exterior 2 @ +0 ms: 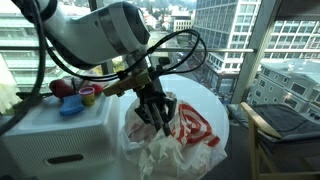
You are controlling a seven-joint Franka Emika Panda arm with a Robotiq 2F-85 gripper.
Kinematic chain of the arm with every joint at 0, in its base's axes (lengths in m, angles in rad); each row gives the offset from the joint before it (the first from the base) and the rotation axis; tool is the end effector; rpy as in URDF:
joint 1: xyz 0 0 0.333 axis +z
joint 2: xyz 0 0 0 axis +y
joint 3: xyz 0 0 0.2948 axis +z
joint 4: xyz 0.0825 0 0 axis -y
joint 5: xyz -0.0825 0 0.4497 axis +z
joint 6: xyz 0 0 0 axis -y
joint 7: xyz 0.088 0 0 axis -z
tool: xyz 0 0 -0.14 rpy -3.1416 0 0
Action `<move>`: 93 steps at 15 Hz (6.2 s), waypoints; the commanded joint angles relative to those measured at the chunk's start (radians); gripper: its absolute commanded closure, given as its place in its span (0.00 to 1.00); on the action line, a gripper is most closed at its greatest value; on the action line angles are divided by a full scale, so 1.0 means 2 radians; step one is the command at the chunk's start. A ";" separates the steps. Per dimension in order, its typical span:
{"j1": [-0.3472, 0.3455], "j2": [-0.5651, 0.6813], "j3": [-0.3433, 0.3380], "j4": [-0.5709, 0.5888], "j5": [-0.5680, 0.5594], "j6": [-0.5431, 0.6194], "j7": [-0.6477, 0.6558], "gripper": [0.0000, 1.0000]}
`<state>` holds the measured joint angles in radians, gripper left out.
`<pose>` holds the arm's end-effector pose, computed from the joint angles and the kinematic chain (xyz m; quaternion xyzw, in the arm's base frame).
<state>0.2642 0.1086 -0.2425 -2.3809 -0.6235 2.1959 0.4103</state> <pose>0.5068 -0.0291 0.1600 0.9620 0.0272 -0.0873 0.2571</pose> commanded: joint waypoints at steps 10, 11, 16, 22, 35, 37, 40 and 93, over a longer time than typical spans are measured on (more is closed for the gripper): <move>-0.072 -0.078 0.128 0.012 0.040 0.105 -0.004 0.00; -0.069 -0.075 0.140 0.025 0.074 0.107 -0.018 0.00; -0.054 -0.043 0.178 0.068 0.269 0.149 -0.131 0.00; -0.053 -0.041 0.197 0.084 0.419 0.074 -0.273 0.00; -0.044 -0.007 0.218 0.084 0.449 0.045 -0.429 0.00; -0.044 0.006 0.223 0.086 0.446 0.060 -0.441 0.00; -0.045 0.027 0.231 0.082 0.438 0.107 -0.459 0.00; -0.041 0.017 0.224 0.047 0.378 0.161 -0.352 0.00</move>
<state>0.1821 0.1232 0.1967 -2.2947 0.1654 2.4550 -0.2788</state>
